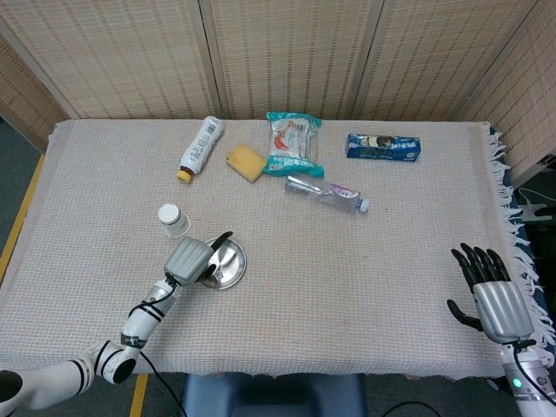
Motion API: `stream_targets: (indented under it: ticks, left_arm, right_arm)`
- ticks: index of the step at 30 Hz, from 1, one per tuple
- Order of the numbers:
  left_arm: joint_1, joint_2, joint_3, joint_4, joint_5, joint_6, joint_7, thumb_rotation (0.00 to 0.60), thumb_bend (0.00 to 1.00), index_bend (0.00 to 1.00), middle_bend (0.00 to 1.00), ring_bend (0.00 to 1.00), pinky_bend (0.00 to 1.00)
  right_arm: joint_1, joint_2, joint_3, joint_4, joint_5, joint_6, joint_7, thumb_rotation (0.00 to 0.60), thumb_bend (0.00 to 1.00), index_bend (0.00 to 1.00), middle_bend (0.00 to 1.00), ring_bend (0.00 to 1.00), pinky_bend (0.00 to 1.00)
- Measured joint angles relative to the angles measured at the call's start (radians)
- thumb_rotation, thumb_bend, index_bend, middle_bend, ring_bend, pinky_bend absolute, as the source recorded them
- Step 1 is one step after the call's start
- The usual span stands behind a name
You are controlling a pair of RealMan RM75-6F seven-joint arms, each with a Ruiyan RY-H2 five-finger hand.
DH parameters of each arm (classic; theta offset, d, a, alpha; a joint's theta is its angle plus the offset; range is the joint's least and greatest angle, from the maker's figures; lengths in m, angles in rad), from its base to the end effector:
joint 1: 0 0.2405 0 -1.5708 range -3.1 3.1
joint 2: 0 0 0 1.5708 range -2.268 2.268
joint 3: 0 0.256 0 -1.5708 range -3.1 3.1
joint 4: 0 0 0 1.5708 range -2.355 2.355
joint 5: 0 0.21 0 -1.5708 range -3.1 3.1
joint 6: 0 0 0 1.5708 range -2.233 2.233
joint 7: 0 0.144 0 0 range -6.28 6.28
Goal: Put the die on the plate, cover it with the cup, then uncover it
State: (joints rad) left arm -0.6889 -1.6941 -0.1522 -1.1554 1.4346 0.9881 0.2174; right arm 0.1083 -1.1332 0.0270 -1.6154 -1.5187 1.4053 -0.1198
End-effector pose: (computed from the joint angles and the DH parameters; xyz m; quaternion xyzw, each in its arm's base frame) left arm -0.1748 0.3471 -0.0424 -0.7773 -0.2794 -0.3738 0.4219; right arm -0.3086 -0.1825 0.1395 0.6443 -0.3729 0.3392 0.5751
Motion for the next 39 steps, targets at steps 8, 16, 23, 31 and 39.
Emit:
stream_targets:
  ticks: [8, 16, 23, 31, 39]
  left_arm:
    - [0.067, 0.107, -0.005, -0.065, -0.005, 0.130, -0.021, 0.600, 0.38, 0.02, 0.18, 0.17, 0.54]
    - [0.089, 0.172, -0.045, -0.048, -0.093, 0.109, -0.065, 0.600, 0.37, 0.00, 0.00, 0.00, 0.31]
    - [0.038, 0.158, -0.049, 0.056, -0.134, -0.021, -0.113, 0.600, 0.37, 0.00, 0.00, 0.00, 0.11]
    - [-0.011, 0.107, -0.045, 0.163, -0.100, -0.037, -0.214, 0.600, 0.37, 0.00, 0.03, 0.00, 0.04]
    - [-0.043, 0.056, -0.021, 0.269, -0.058, -0.052, -0.306, 0.600, 0.37, 0.01, 0.06, 0.00, 0.07]
  right_arm:
    - [0.001, 0.000, -0.004, -0.001, -0.001, -0.004, -0.001, 0.525, 0.22, 0.00, 0.00, 0.00, 0.00]
    - [0.002, -0.002, -0.009, -0.006, -0.005, -0.006, -0.013, 0.524, 0.22, 0.00, 0.00, 0.00, 0.00]
    - [0.005, -0.009, -0.006, -0.006, 0.011, -0.017, -0.027, 0.526, 0.22, 0.00, 0.00, 0.00, 0.00]
    - [0.012, -0.011, 0.001, 0.000, 0.039, -0.037, -0.033, 0.525, 0.22, 0.00, 0.00, 0.00, 0.00]
    - [0.015, -0.012, 0.006, 0.005, 0.051, -0.042, -0.031, 0.525, 0.22, 0.00, 0.00, 0.00, 0.00]
